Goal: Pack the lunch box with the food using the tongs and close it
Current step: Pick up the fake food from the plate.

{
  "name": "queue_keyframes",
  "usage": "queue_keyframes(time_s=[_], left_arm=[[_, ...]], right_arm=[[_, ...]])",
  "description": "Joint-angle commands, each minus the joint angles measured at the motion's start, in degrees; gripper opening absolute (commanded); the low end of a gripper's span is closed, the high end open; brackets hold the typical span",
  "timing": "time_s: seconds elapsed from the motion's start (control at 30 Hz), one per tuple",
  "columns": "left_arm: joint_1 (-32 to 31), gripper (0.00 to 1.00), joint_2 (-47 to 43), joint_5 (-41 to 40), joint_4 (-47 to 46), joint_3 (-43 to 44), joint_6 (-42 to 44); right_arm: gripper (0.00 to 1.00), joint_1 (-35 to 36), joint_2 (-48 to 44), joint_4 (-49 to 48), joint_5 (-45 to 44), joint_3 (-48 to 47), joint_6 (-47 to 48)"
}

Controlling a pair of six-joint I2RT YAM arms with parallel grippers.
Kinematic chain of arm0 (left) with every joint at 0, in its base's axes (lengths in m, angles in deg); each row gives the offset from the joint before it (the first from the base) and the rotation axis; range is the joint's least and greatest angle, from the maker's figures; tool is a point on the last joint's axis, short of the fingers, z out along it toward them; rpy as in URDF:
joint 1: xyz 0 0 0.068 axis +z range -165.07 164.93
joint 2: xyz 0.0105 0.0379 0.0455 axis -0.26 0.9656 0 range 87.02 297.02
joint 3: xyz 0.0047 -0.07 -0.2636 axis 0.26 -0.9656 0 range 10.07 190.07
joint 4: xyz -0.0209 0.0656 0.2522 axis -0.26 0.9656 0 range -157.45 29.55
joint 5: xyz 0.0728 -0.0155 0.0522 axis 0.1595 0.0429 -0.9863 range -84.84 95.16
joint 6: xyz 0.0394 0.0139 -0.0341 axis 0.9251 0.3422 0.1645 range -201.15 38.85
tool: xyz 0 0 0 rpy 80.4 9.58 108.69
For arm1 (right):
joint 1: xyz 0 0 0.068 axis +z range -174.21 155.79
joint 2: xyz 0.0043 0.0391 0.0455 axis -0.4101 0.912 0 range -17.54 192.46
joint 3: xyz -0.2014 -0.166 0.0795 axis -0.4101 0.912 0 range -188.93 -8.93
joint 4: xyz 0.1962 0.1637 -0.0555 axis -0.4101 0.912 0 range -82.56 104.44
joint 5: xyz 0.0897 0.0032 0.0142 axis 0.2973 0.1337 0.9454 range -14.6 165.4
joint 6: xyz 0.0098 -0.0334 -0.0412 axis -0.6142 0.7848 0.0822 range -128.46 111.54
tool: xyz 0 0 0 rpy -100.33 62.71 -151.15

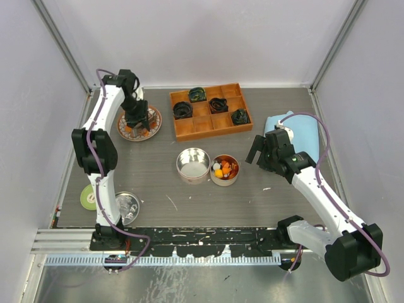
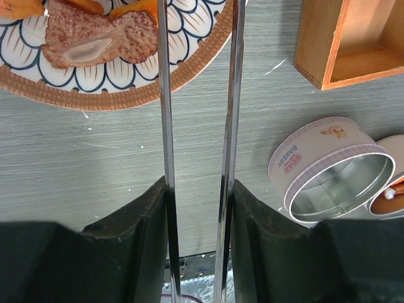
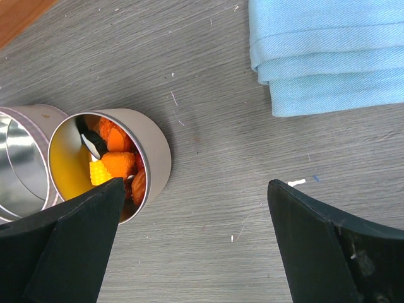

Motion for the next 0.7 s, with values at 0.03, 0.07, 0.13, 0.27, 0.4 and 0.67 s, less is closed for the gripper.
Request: queue_keyframes(time_s=[0.03, 0.07, 0.13, 0.27, 0.4, 0.67], left_arm=[[0.83, 0.40, 0.97, 3.23, 3.07, 3.15, 3.24], [1.00, 0.40, 1.33, 3.87, 3.50, 3.56, 3.35], [1.34, 0.40, 2.09, 4.80, 3.92, 4.27, 3.31], [1.37, 0.39, 3.80, 3.86, 5.62, 5.86, 3.52], [1.62, 0.35, 4.04, 3.54, 6.17, 6.30, 3.45], [1.81, 0.34, 3.04, 5.23, 7.06, 6.72, 3.85]], right_arm=[[1.00, -0.22, -0.62, -1.34, -0.85, -1.51, 0.44], [1.00, -0.24, -0.60, -1.36, -0.69, -1.48, 0.43], [1.00, -0.18, -0.38, -1.37, -0.57, -1.61, 0.44], [1.00, -0.23, -0.42, -1.37, -0.69, -1.65, 0.50], [1.00, -0.21, -0.40, -1.41, -0.65, -1.72, 0.43], [1.00, -0.23, -0.06, -1.45, -0.50, -1.79, 0.44]])
